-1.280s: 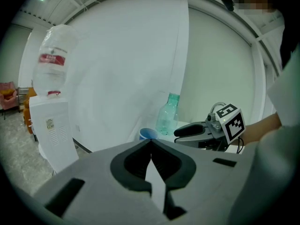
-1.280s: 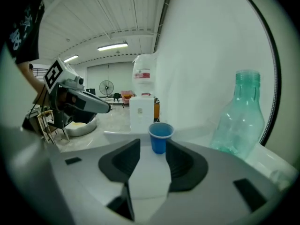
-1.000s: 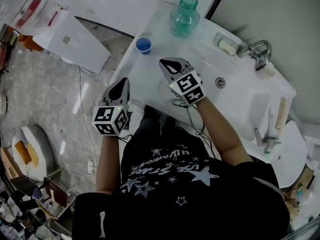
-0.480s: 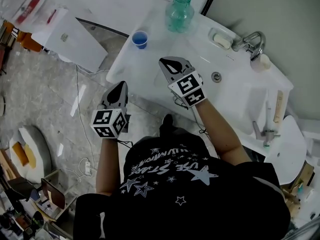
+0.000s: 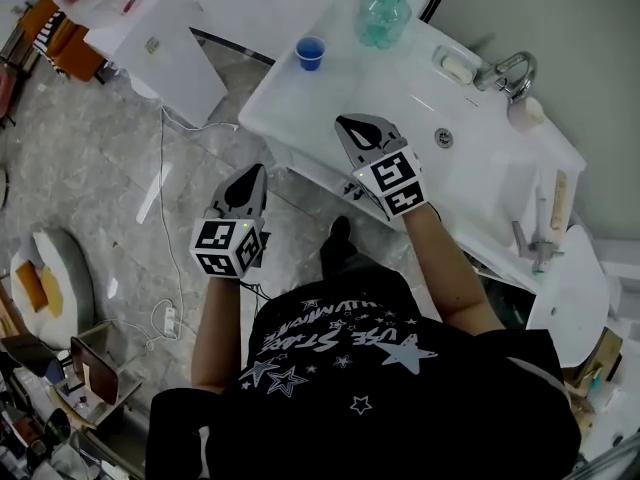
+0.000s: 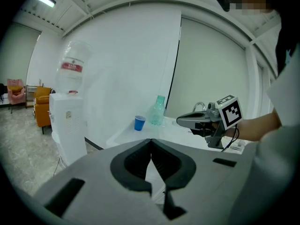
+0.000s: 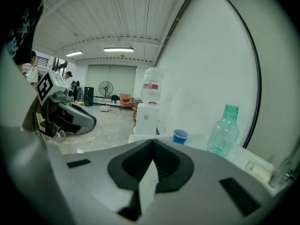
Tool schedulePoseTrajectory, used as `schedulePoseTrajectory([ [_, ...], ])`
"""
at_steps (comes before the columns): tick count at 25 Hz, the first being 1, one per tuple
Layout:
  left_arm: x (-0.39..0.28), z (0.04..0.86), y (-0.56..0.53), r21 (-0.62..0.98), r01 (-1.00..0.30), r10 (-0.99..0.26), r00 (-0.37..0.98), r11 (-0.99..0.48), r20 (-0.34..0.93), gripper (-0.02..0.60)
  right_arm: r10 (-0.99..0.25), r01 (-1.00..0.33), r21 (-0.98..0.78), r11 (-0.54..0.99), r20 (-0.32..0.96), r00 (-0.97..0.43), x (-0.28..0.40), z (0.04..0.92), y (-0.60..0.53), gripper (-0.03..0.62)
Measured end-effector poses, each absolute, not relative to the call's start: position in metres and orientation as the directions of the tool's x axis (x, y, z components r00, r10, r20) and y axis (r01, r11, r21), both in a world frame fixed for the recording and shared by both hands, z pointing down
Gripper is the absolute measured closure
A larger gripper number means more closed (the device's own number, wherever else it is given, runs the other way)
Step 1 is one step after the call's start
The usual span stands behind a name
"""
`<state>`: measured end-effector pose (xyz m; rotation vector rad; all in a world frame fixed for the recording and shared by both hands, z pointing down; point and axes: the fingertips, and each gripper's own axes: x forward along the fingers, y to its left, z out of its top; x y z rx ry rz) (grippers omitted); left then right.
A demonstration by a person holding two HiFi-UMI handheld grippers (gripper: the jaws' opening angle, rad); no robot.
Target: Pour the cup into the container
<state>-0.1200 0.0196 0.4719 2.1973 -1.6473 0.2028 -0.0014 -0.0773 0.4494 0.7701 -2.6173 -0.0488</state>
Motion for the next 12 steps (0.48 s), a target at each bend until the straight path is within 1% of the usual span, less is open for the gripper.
schedulePoseTrajectory([
  [7, -0.119, 0.466, 0.087, 0.19, -0.945, -0.891, 0.316, -0.266, 0.324, 0.571, -0.529, -0.514, 0.148, 0.845, 0.371, -0.763, 0.0, 0.451, -0.012, 0.588],
  [12, -0.129, 0.463, 0.144, 0.209, -0.95, -0.906, 0.288, -0.231, 0.309, 0.571, -0.537, -0.53, 0.123, 0.839, 0.341, -0.771, -0.003, 0.442, 0.045, 0.588],
])
